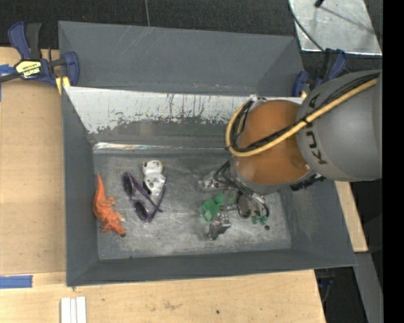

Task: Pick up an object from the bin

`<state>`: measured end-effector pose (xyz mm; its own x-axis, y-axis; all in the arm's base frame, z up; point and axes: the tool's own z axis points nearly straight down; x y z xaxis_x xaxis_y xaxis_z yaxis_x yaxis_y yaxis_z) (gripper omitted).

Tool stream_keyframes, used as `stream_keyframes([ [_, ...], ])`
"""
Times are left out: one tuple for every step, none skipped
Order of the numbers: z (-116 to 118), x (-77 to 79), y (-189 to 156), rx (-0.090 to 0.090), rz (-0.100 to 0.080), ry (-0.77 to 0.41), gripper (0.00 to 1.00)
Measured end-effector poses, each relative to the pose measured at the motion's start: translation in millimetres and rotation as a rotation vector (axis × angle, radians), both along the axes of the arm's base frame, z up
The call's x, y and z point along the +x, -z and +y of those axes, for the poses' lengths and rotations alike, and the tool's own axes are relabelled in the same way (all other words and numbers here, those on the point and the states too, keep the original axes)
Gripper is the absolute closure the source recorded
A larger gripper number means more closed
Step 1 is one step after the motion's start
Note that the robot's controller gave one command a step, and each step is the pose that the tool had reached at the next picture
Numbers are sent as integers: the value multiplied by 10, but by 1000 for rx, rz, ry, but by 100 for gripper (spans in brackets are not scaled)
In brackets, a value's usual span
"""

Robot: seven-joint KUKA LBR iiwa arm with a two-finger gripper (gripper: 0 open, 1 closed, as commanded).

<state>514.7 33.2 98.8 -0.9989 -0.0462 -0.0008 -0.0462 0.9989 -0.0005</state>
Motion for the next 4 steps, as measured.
stream_keyframes([
  [-25,71,-330,0,-6,-17,0],
  [-319,163,228,3,-22,117,100],
  [-320,163,228,3,-22,118,100],
  [-319,163,228,3,-22,118,100],
])
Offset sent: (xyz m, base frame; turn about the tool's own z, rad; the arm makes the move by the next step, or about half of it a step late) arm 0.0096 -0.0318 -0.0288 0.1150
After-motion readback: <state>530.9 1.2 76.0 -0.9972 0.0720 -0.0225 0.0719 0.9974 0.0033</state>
